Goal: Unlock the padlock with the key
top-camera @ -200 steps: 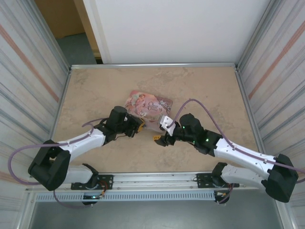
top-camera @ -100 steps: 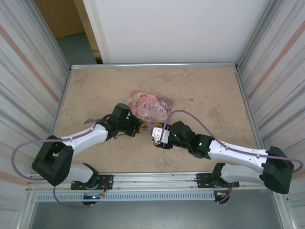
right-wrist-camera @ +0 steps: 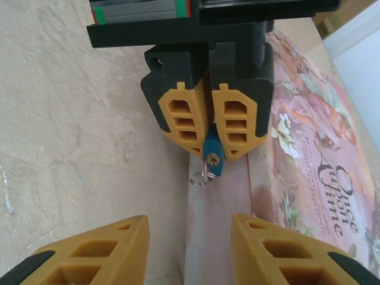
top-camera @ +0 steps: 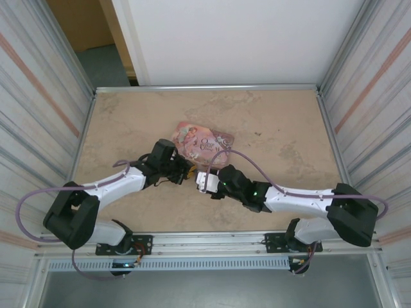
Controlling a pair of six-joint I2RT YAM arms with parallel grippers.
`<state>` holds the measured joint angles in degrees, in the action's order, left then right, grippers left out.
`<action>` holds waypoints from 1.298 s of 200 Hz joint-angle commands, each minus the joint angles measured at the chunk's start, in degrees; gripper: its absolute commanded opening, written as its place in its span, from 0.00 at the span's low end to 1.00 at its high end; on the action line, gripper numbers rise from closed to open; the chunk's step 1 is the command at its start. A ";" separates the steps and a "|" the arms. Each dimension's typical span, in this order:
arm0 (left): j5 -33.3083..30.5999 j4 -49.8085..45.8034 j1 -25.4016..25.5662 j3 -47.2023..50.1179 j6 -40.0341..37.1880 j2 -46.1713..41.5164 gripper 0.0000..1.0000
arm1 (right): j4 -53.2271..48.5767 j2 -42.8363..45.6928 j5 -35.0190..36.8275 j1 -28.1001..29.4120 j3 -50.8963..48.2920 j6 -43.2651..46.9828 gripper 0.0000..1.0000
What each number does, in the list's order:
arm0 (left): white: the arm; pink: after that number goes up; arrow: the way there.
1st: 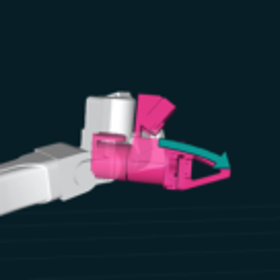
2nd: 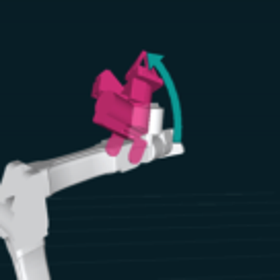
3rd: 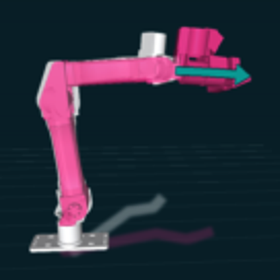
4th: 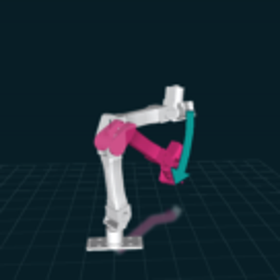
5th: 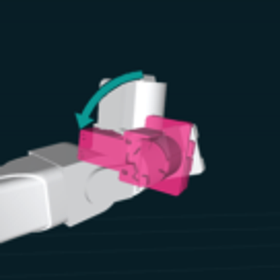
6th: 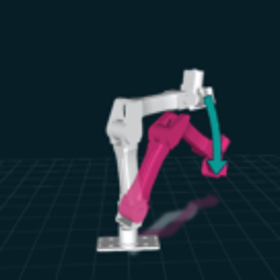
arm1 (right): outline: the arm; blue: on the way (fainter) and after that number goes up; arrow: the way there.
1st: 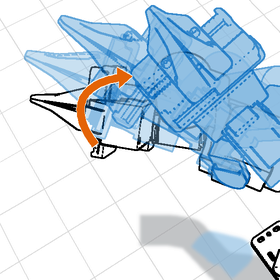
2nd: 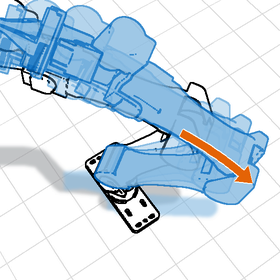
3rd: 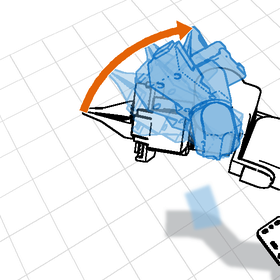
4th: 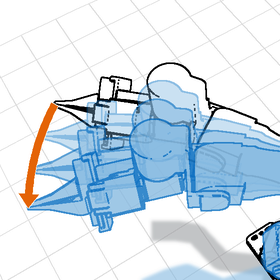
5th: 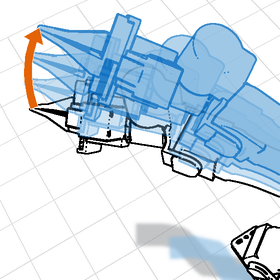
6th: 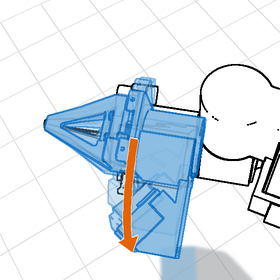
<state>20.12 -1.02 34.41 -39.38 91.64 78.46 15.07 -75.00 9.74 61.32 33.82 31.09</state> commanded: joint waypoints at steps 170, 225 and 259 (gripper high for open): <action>3.64 2.95 0.83 0.17 1.73 2.40 0.00 | 12.26 -10.47 5.51 0.13 2.26 -2.70 0.23; 3.79 3.16 0.83 0.35 1.63 2.40 0.00 | 12.70 -11.59 5.56 0.14 2.74 -2.88 0.18; 3.88 3.30 0.83 0.35 1.72 2.50 0.00 | 13.31 -12.25 5.90 0.20 2.92 -3.14 0.16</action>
<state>20.78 1.13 34.63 -39.20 91.81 80.49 26.33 -86.08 14.85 61.49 35.05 29.98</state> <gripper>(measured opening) 0.118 0.168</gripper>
